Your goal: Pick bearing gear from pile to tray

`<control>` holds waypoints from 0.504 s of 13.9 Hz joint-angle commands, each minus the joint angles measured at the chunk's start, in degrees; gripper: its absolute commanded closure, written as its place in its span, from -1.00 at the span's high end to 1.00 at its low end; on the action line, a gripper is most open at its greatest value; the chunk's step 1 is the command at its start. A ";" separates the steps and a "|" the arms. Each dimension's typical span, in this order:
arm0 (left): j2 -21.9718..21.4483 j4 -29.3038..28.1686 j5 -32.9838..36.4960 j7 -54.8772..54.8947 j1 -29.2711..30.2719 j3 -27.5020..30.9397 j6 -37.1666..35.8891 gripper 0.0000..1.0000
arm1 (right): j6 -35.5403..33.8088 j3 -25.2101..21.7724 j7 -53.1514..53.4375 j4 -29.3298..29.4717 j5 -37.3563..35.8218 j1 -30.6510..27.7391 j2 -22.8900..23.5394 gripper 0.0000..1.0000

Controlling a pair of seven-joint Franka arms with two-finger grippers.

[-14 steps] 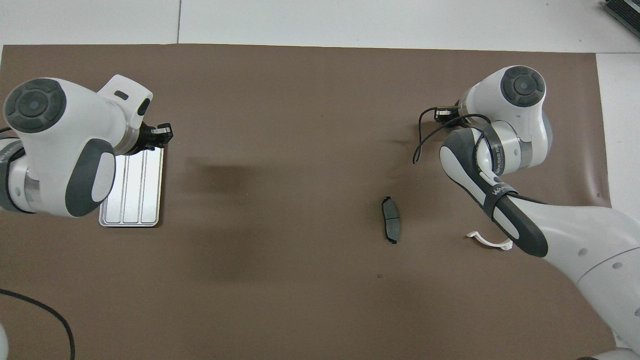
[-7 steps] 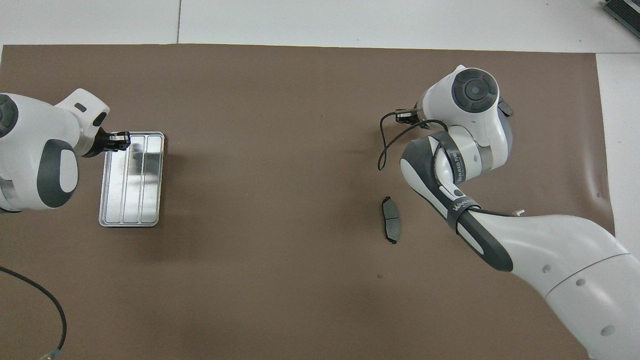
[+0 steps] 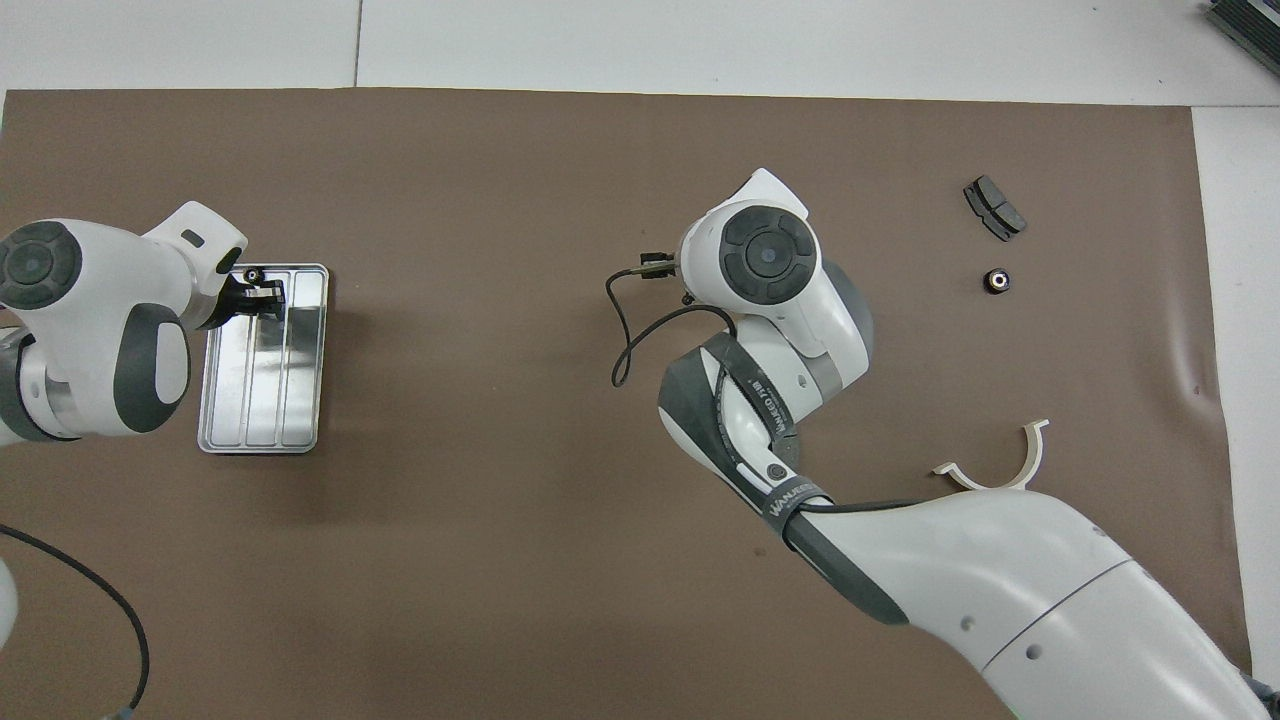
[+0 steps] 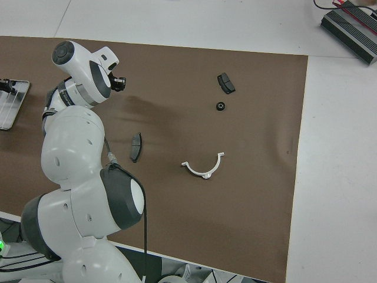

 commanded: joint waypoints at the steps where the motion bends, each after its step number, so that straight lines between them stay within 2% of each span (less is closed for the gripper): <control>1: -3.30 2.51 -0.74 0.79 -0.23 0.07 -7.84 1.00 | 2.91 0.22 1.85 -0.21 -1.07 2.55 -0.06 -0.95; 4: -5.94 3.66 -0.83 0.44 -0.67 -0.46 -11.65 1.00 | 2.92 0.31 1.50 -0.29 -0.81 7.11 0.20 -0.96; 7: -6.83 8.65 -3.11 -3.59 -0.67 -3.70 -18.40 1.00 | 2.83 0.31 3.07 -0.47 -0.54 10.98 0.11 -1.00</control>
